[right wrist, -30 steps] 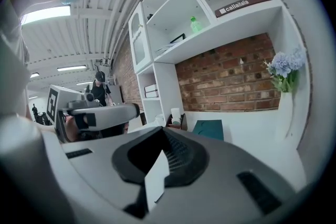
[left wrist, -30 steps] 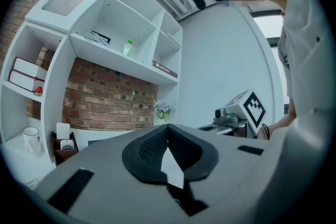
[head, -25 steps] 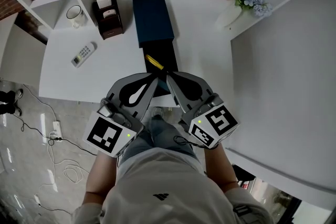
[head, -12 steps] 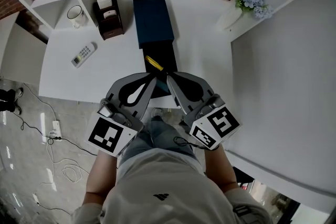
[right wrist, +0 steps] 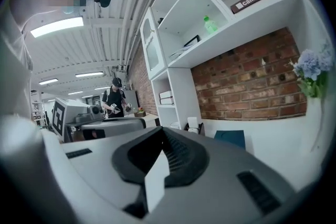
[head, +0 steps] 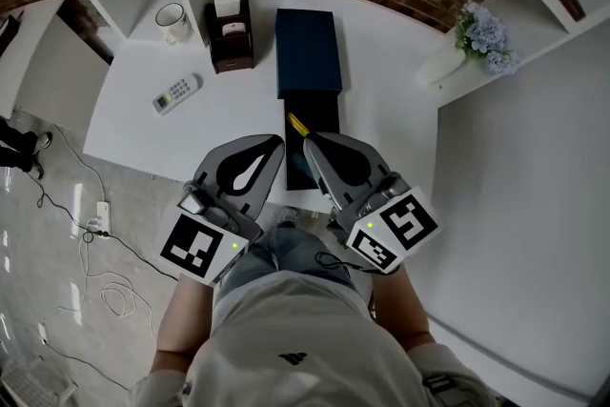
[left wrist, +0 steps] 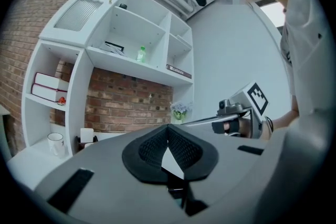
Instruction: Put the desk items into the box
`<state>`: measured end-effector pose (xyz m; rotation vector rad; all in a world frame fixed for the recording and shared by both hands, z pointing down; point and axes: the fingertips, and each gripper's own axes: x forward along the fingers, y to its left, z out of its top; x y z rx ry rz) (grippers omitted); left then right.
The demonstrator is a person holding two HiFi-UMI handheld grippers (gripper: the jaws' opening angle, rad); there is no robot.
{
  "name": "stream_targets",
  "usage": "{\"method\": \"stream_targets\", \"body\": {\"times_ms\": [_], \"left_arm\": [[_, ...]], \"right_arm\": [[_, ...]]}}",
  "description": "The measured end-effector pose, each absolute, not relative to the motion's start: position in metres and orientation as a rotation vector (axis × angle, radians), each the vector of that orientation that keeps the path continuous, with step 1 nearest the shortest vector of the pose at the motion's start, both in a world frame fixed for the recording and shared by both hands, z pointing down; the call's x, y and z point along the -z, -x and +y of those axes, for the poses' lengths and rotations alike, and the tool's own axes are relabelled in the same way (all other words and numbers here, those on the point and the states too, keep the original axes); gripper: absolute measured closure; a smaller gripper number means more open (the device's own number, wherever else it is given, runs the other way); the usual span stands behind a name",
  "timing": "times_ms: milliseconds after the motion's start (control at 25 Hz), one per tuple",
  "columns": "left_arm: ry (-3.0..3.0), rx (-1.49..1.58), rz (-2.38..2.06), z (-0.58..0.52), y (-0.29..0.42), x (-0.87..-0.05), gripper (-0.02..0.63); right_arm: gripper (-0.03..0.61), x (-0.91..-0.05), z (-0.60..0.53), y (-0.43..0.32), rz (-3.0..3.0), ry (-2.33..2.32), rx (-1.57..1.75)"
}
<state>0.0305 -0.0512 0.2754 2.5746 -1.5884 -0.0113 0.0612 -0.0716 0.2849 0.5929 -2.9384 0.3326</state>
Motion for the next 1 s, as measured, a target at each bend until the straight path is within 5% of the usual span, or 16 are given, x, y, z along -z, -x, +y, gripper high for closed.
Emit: {"method": "stream_targets", "body": {"times_ms": [1000], "left_arm": [[-2.118,0.004,-2.195,-0.003,0.062,-0.273,0.603]], "right_arm": [[0.569,-0.285,-0.037,0.055,-2.991,0.168,-0.331]]}}
